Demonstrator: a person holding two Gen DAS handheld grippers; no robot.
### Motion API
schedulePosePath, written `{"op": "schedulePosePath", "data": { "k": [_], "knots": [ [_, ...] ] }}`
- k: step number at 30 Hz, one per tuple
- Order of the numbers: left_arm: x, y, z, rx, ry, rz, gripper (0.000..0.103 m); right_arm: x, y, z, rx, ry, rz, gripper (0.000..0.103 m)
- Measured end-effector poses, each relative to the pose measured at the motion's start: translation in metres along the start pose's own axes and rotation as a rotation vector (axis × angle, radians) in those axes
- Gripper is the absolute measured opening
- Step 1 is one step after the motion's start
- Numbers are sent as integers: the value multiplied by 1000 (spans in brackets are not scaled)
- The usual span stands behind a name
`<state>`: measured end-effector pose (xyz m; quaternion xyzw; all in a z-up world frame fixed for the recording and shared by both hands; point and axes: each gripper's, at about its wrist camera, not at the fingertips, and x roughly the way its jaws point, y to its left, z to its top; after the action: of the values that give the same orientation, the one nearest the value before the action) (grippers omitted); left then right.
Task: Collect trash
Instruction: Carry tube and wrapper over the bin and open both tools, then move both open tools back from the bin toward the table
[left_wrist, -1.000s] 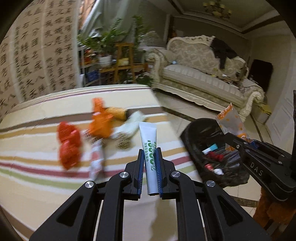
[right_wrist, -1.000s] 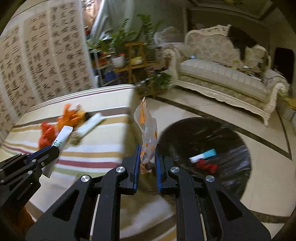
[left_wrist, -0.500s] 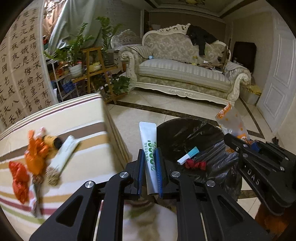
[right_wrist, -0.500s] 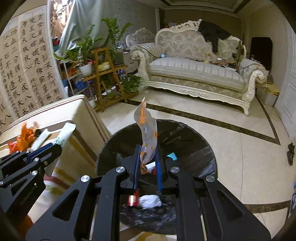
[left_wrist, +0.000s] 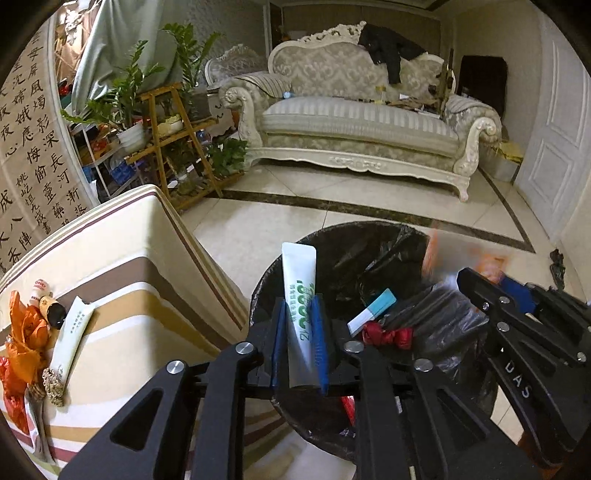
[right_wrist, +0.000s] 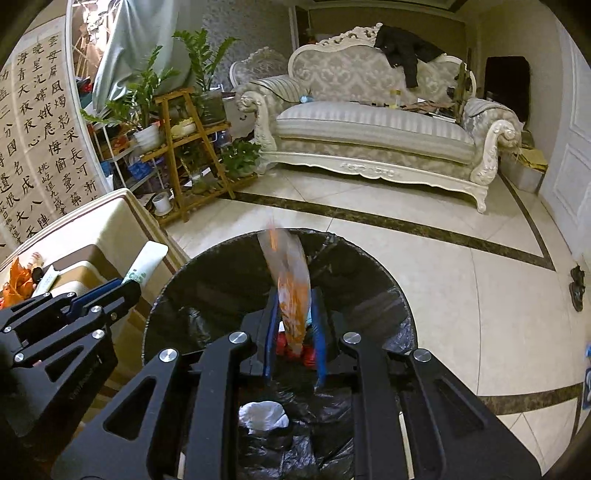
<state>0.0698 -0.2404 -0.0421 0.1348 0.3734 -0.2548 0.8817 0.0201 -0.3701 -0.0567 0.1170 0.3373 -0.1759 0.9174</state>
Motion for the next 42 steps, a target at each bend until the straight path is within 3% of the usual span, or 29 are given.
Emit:
{"op": "schedulePosePath", "data": {
  "k": [1, 4, 9, 12, 32, 42],
  "knots": [
    [0, 0, -1, -2, 3, 2, 29, 0, -2, -1, 5, -1, -1, 35],
    [-4, 4, -1, -17, -12, 11, 49, -3, -4, -2, 13, -11, -10, 36],
    [-10, 10, 1, -46, -32, 20, 65, -7, -6, -2, 23, -19, -19, 38],
    [-17, 14, 1, -59, -50, 29, 71, -12, -6, -1, 27, -32, -24, 45],
    [-60, 56, -6, -138, -97, 84, 75, -42, 23, 0, 4, -67, 0, 61],
    [-89, 103, -29, -193, -102, 173, 78, -54, 68, -5, -48, -60, 72, 61]
  ]
}}
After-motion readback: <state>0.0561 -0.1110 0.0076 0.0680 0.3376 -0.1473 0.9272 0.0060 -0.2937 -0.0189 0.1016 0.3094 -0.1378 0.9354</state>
